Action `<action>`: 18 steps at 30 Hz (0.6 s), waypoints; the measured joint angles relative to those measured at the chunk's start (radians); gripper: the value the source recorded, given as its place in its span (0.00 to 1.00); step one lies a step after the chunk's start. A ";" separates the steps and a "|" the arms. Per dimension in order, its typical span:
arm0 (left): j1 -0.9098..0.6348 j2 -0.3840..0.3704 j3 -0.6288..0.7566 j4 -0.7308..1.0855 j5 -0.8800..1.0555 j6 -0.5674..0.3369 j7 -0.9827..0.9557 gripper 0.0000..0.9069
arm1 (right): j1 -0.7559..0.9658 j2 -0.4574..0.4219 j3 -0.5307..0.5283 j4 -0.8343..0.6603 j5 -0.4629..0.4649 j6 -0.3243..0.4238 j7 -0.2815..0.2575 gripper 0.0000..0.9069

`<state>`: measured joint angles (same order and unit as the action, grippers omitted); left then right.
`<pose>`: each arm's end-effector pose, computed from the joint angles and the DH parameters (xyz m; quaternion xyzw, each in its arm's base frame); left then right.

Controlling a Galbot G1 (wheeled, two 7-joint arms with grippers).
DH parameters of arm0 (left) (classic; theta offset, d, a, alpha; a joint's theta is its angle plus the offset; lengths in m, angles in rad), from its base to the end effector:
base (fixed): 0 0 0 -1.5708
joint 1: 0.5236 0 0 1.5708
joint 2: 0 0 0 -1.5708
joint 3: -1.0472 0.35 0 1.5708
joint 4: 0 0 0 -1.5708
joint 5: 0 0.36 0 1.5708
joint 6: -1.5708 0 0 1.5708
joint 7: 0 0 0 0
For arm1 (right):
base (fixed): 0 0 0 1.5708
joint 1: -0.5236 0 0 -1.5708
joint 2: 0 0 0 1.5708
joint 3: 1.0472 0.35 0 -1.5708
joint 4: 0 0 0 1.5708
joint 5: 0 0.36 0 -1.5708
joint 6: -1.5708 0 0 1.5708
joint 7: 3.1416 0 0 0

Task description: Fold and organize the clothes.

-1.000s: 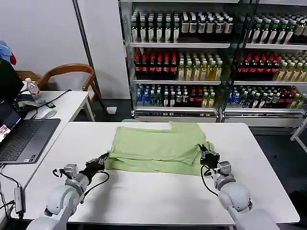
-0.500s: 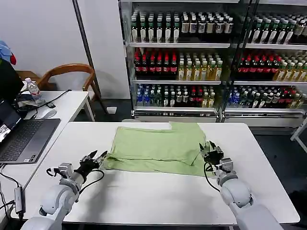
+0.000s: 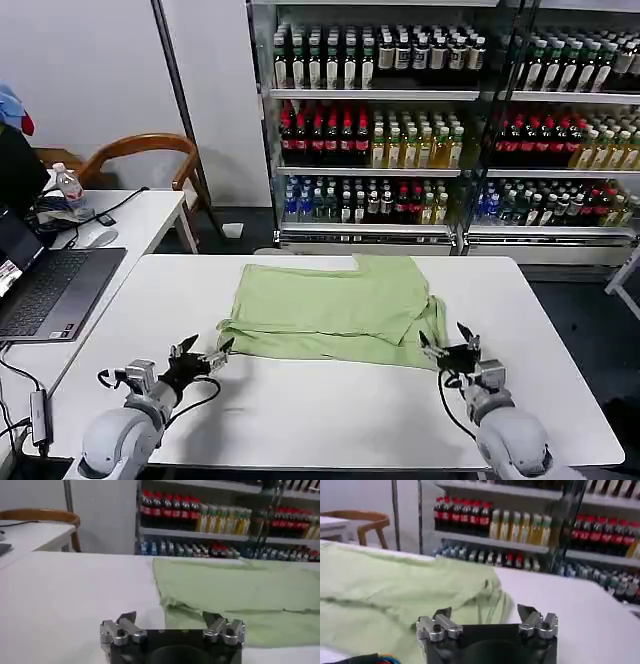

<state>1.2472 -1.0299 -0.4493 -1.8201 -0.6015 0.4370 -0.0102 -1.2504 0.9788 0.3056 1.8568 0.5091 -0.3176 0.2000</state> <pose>0.2938 0.1123 -0.3016 -0.0966 -0.9681 0.0216 0.2301 0.2802 -0.0766 -0.3108 0.0668 -0.9787 0.0536 0.1866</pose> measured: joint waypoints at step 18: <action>-0.048 -0.013 0.057 0.049 0.030 0.045 -0.021 0.04 | -0.061 -0.003 0.007 0.028 0.056 -0.012 0.004 0.00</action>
<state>1.1997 -1.0424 -0.3919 -1.7713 -0.5716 0.4824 -0.0314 -1.3111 0.9758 0.3123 1.8849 0.5656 -0.3293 0.2038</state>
